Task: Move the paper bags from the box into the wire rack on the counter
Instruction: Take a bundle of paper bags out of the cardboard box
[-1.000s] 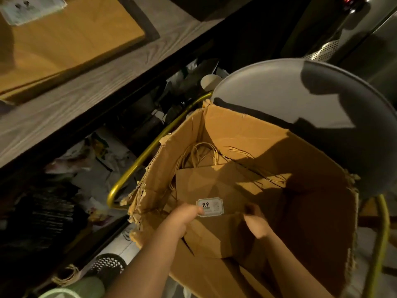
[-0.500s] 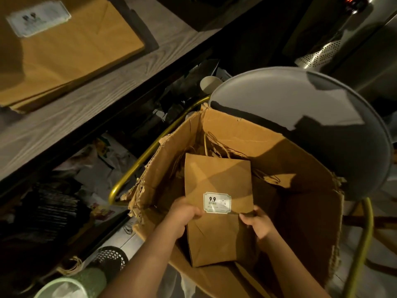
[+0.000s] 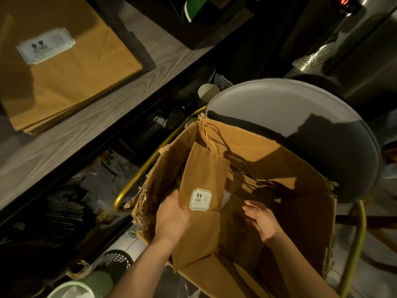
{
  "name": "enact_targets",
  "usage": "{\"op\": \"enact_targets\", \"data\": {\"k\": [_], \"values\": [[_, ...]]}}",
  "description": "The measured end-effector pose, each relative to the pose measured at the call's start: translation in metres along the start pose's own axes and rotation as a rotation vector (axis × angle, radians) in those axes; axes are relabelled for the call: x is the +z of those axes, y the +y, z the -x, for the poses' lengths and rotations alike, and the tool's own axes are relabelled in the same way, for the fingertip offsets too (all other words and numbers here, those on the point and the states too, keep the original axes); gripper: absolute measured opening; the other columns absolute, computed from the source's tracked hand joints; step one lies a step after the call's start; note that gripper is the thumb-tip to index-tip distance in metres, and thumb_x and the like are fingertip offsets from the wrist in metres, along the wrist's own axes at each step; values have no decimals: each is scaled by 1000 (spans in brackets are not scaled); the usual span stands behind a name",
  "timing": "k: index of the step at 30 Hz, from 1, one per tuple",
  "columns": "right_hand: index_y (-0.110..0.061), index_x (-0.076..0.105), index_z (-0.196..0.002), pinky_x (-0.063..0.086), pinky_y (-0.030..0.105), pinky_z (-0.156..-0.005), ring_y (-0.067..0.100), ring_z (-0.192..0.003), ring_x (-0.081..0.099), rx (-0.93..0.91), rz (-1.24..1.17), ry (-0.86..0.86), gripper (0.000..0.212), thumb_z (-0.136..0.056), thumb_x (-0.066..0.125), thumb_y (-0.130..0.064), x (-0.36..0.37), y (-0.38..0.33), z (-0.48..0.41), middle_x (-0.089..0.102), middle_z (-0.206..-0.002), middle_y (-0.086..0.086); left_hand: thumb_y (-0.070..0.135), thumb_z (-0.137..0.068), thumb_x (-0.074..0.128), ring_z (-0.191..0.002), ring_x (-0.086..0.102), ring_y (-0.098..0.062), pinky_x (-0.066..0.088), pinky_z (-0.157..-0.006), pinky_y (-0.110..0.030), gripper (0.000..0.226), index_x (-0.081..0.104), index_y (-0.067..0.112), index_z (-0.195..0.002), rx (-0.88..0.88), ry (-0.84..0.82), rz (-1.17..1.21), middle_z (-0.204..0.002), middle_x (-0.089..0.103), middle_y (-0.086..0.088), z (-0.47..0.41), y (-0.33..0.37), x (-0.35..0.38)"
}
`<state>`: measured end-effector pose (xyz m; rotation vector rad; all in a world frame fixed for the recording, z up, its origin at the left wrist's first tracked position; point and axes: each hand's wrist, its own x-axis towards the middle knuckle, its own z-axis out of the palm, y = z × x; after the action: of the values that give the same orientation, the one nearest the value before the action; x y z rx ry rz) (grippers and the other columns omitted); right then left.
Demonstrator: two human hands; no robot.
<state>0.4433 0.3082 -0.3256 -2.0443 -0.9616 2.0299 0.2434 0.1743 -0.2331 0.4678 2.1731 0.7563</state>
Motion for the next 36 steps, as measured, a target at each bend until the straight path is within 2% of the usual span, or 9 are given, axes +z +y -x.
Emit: {"op": "enact_targets", "data": {"k": [3, 5, 10, 15, 20, 25, 30, 33, 36], "values": [[-13, 58, -126, 40, 33, -95, 24, -119, 53, -19, 139, 50, 34, -92, 59, -6, -2, -8, -7, 58, -126, 5, 20, -95, 55, -82, 58, -2, 48, -70, -15, 17, 58, 24, -111, 43, 50, -87, -101, 65, 8, -1, 1, -1], [-14, 54, -131, 40, 32, -92, 26, -125, 50, -6, 287, 75, 39, -93, 59, -7, -2, -9, -16, 55, -126, 4, 19, -95, 53, -81, 56, -3, 50, -74, -18, 23, 56, 24, -117, 44, 71, -133, -104, 65, 7, -2, 2, -2], [-26, 35, -147, 48, 39, -96, 30, -135, 41, 54, 704, 148, 67, -90, 62, -5, 2, -3, -48, 35, -151, 9, 21, -94, 52, -87, 62, -14, 52, -81, -30, 22, 54, 23, -116, -16, 67, -152, -100, 64, 6, -3, 1, -1], [-24, 18, -153, 38, 43, -109, 29, -144, 26, -80, 1121, 164, 75, -92, 61, -18, 3, -6, -66, 22, -156, 9, 17, -94, 50, -92, 60, -15, 51, -84, -31, 25, 52, 21, -118, -86, 42, -148, -105, 63, 2, -7, -2, -2], [-18, 35, -146, 43, 44, -106, 31, -134, 40, -119, 1066, 178, 70, -85, 70, -22, 9, -11, -74, 36, -148, 13, 23, -94, 53, -72, 45, 1, 38, -73, -23, 24, 50, 22, -118, -113, 57, -101, -93, 54, 12, -7, -5, -4], [-21, 40, -143, 43, 44, -105, 29, -131, 47, -158, 1185, 133, 58, -91, 64, -26, 21, -10, -61, 50, -139, 7, 21, -93, 54, -70, 42, 3, 38, -74, -25, 30, 48, 20, -122, -130, 69, -68, -83, 45, 19, -4, -7, -5], [-27, 55, -117, 48, 37, -94, 19, -110, 60, -322, 1209, 108, 22, -96, 53, -20, 29, -20, -21, 62, -106, -3, 13, -94, 52, -69, 41, 5, 37, -69, -21, 30, 48, 20, -123, -130, 82, -36, -85, 46, 17, 0, -4, -1], [-26, 52, -130, 50, 29, -81, 14, -99, 65, -494, 1285, 225, 34, -97, 51, -19, 25, -29, 9, 67, -106, -4, 11, -94, 51, -72, 46, 4, 38, -64, -18, 29, 49, 20, -121, -119, 95, 12, -87, 50, 17, 2, -5, 3], [-29, 49, -136, 46, 26, -72, 14, -94, 65, -491, 1219, 331, 41, -97, 48, -15, 17, -36, 34, 68, -106, -5, 10, -95, 50, -90, 55, -9, 49, -82, -29, 30, 50, 20, -123, -152, 134, 103, -103, 60, 7, 5, -3, 4]]}}
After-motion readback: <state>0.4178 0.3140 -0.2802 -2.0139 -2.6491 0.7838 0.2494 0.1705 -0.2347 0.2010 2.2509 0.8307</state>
